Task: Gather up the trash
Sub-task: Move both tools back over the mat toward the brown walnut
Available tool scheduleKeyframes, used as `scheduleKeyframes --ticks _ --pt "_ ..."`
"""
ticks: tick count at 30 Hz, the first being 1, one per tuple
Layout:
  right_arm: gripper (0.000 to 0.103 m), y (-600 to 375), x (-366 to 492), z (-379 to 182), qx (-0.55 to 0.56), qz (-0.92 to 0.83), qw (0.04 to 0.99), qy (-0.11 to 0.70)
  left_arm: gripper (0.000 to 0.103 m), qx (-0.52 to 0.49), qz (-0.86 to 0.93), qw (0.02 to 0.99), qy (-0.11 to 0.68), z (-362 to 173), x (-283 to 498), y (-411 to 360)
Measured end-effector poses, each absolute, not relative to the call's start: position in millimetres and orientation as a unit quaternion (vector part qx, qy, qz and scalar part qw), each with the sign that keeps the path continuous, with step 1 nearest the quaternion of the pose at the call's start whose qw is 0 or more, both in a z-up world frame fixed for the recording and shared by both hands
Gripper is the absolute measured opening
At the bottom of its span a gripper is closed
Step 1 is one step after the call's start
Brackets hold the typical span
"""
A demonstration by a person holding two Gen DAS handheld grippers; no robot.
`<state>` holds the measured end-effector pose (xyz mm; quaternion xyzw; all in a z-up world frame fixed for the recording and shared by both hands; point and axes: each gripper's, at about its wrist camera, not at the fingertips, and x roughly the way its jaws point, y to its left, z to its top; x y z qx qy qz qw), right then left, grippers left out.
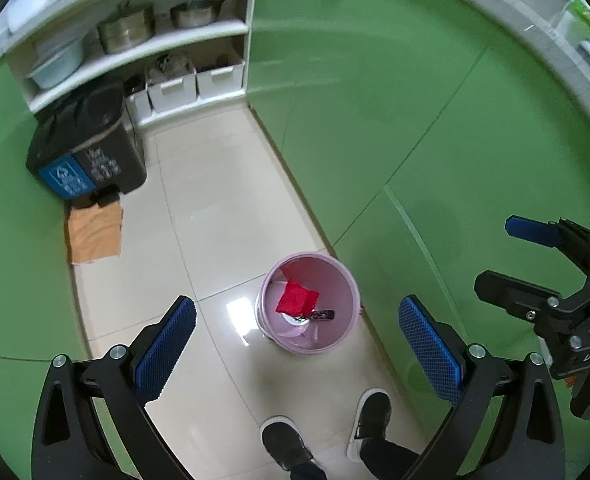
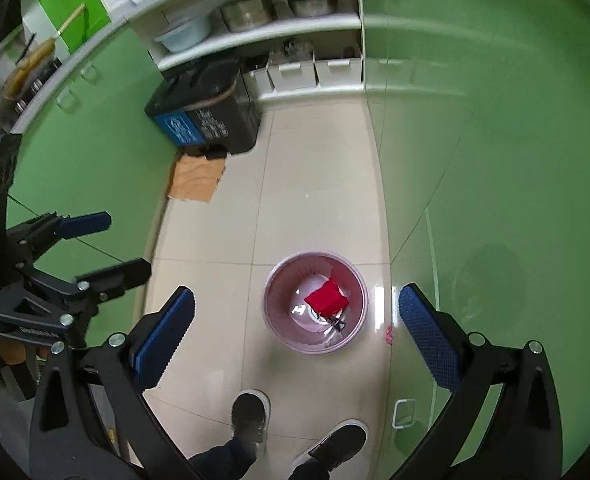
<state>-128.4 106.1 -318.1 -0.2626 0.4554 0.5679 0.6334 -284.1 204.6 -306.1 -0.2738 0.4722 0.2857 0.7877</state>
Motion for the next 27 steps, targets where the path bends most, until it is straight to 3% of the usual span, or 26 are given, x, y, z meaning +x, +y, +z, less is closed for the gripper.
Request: scheduleKeyframes --ticks 12,18,27 --pt "0.100 11 -77 -96 -0.178 0.530 0.715 0.420 0.097 -0.212 0.236 0.839 0.443 -101 -244 152" --pt "0.100 -57 -36 -42 -0.157 0.473 0.769 0.401 0.097 -0.171 0.184 0.868 0.428 -43 -193 112" --pt "0.100 -159 24 -18 -0.137 0.394 0.815 0.404 0.097 -0.133 0.106 0.890 0.422 -10 -110 41"
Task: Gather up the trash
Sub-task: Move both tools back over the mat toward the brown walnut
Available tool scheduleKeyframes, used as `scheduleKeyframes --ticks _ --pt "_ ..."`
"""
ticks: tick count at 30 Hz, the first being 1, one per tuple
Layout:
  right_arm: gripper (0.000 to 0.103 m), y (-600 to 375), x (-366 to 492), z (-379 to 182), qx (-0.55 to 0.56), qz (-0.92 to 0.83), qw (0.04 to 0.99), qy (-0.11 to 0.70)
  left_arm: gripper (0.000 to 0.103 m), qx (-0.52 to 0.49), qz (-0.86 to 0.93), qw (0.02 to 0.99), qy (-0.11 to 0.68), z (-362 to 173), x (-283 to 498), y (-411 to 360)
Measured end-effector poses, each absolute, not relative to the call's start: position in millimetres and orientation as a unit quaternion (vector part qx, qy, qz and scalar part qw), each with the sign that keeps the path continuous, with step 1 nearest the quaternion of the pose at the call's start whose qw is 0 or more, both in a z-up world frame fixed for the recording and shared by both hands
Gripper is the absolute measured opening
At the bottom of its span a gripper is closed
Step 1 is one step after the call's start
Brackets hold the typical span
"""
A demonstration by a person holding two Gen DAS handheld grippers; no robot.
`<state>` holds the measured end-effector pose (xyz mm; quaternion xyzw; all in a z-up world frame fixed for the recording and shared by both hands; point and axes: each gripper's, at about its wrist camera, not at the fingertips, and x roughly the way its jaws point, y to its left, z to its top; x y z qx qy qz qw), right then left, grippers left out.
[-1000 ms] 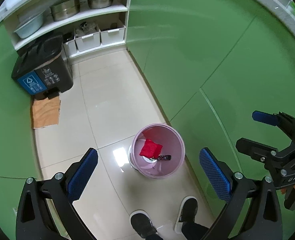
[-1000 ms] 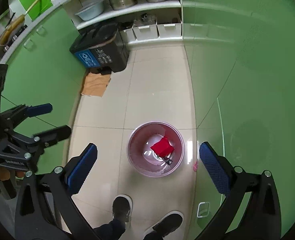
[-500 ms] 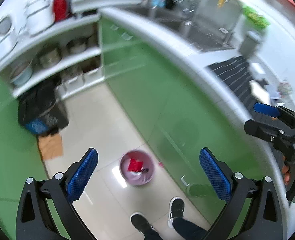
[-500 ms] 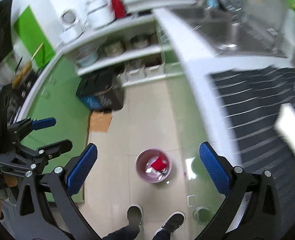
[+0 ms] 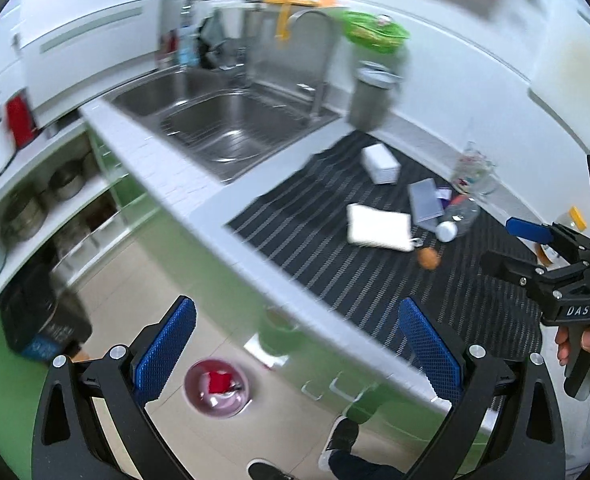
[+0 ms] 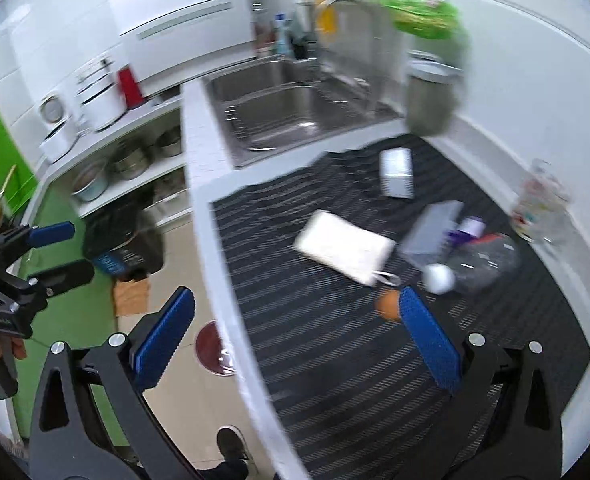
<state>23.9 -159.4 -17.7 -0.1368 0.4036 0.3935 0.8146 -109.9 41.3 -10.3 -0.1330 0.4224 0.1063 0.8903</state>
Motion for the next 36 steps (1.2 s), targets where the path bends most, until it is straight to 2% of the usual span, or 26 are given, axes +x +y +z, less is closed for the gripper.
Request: scheduleKeyframes --ticks 9,25,28,33,35,36 --pt "0.100 -198 68 -43 -0.139 0.362 0.816 0.429 0.097 -0.120 0.074 0.884 0.447 -28 -48 0" --pt "0.099 -161 103 -124 -0.153 0.335 0.791 0.488 0.097 -0.095 0.016 0.864 0.495 -74 24 5" --pt "0.079 -154 111 -136 -0.157 0.330 0.787 0.497 0.097 -0.095 0.012 0.860 0.501 -81 33 7" --pt "0.075 -143 119 -150 -0.161 0.331 0.779 0.507 0.097 -0.099 0.005 0.854 0.511 -94 47 12" --pt "0.065 -139 121 -155 -0.168 0.330 0.775 0.511 0.097 -0.102 0.002 0.852 0.514 -98 51 13" --pt "0.064 -137 122 -157 -0.171 0.330 0.773 0.514 0.097 -0.103 0.001 0.851 0.515 -100 52 13"
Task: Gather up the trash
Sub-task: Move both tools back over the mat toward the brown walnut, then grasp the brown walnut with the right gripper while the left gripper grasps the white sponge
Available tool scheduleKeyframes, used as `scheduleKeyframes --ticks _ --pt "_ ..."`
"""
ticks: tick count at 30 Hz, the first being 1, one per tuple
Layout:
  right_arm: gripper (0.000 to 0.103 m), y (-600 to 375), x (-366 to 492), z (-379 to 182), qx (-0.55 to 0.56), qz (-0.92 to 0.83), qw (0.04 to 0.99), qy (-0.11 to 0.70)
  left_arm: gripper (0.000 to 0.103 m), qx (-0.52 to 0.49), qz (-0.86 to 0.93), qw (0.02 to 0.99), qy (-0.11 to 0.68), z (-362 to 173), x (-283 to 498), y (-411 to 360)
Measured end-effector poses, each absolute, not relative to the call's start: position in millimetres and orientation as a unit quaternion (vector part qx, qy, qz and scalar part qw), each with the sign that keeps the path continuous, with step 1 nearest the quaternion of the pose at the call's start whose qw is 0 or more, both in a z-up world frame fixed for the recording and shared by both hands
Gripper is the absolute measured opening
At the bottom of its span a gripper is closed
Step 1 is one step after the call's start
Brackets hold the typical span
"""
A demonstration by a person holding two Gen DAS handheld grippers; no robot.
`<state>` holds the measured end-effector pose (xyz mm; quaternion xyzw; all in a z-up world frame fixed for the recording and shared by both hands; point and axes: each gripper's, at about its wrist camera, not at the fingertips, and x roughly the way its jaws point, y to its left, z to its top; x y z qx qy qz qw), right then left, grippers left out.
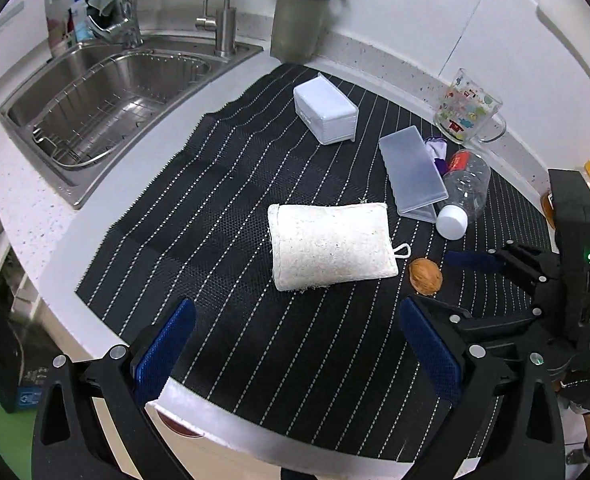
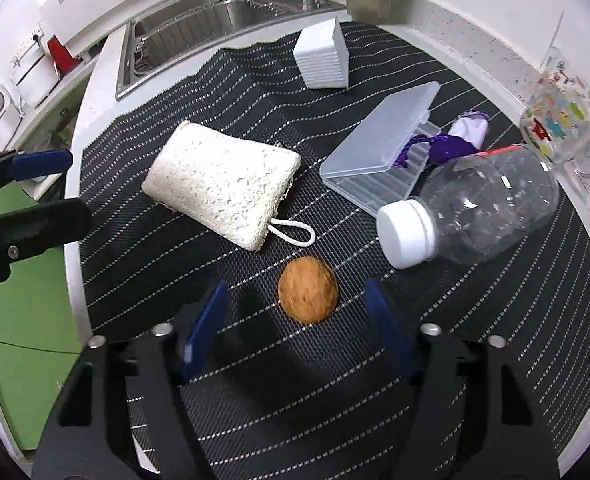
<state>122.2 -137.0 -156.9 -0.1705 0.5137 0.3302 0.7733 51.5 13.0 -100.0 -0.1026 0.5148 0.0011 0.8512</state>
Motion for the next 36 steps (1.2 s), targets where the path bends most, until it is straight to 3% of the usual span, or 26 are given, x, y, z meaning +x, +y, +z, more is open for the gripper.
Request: scheduleKeyframes --ticks 4,8,19,24,30,36 --pt "0.058 -136 125 -159 -0.175 0.328 0.773 0.514 0.097 -0.105 -0.004 0.850 0.517 -104 57 13" --pt "0.030 -137 128 -157 -0.182 0.326 0.772 0.515 0.097 -0.107 -0.007 0.849 0.518 -106 62 12" --pt "0.029 -165 124 -123 -0.156 0.336 0.774 0.514 0.097 -0.091 -0.031 0.842 0.531 -116 84 4" --pt "0.029 -177 125 -111 -0.142 0.336 0.776 0.514 0.097 -0.027 -0.086 0.832 0.548 -123 104 -5" --pt "0.029 -190 131 -103 -0.132 0.327 0.782 0.514 0.097 0.126 -0.187 0.799 0.557 -132 120 -24" --pt "0.029 -197 138 -102 -0.126 0.318 0.785 0.517 0.097 0.192 -0.270 0.756 0.565 -148 131 -29"
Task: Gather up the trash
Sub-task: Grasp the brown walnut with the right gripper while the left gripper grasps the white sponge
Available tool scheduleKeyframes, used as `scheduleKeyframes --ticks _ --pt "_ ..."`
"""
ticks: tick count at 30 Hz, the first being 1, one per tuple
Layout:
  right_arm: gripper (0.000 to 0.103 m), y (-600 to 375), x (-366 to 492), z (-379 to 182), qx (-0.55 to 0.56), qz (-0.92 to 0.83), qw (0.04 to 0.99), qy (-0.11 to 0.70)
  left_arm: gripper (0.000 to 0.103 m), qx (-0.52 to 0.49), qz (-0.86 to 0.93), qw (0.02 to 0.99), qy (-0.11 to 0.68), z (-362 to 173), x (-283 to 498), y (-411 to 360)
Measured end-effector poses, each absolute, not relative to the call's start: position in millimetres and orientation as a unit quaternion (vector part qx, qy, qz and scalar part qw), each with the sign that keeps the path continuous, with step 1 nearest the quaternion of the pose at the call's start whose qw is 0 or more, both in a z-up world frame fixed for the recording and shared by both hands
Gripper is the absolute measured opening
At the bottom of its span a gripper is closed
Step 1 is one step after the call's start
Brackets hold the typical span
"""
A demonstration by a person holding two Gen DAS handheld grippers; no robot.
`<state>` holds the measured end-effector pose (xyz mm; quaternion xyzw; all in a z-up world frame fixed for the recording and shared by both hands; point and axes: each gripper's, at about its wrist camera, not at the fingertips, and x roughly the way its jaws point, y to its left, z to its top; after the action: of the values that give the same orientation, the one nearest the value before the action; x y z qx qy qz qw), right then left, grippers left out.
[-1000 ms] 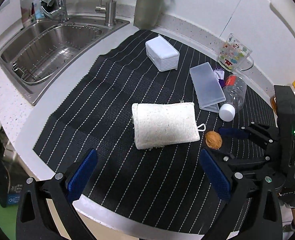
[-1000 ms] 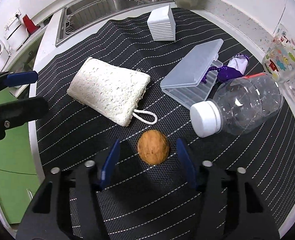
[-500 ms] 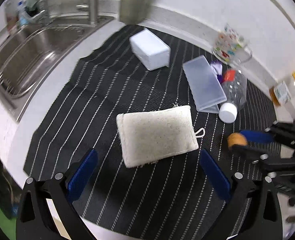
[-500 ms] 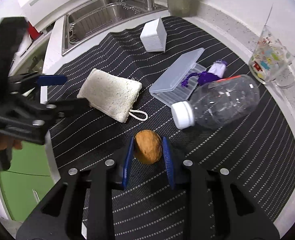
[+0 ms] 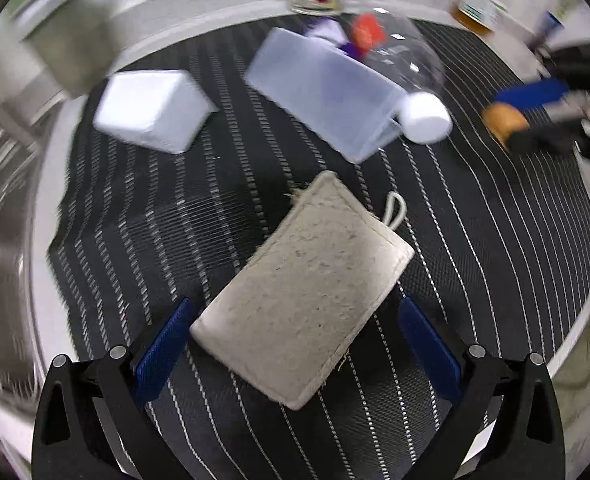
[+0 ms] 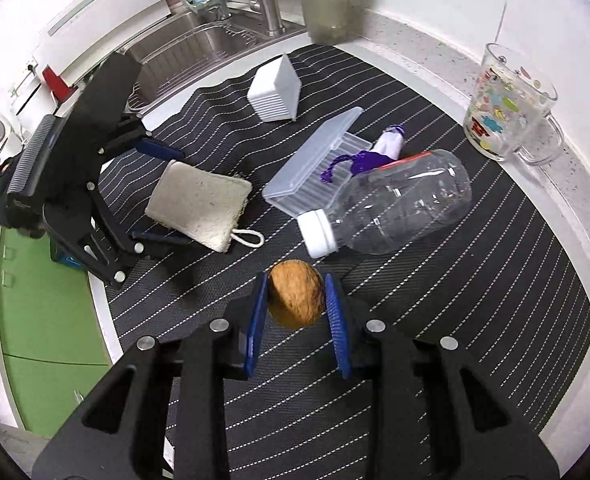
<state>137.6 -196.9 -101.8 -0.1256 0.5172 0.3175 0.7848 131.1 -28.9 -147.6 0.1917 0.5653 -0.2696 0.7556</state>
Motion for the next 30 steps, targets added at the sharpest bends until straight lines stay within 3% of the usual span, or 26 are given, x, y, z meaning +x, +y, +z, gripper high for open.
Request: scheduleKeyframes --ticks 3,8,15,17,20,30 --pt "0.029 -199 140 -101 -0.123 0.314 0.786 0.518 0.097 0.192 -0.285 0.748 0.568 -152 134 -29" --pt "0.029 -198 145 -99 -0.116 0.315 0.788 0.516 0.078 0.163 -0.272 0.761 0.565 -146 133 -26" --pt "0.029 -203 149 -90 -0.114 0.318 0.794 0.505 0.071 0.088 -0.199 0.794 0.568 -137 121 -23" --pt "0.029 -205 149 -88 -0.115 0.318 0.796 0.502 0.052 0.060 -0.175 0.806 0.562 -132 111 -24" --pt "0.029 -209 150 -82 -0.118 0.322 0.798 0.495 0.039 0.020 -0.147 0.822 0.550 -122 99 -22" --pt "0.029 -213 141 -68 -0.127 0.350 0.798 0.475 0.015 -0.035 -0.118 0.840 0.529 -96 73 -42"
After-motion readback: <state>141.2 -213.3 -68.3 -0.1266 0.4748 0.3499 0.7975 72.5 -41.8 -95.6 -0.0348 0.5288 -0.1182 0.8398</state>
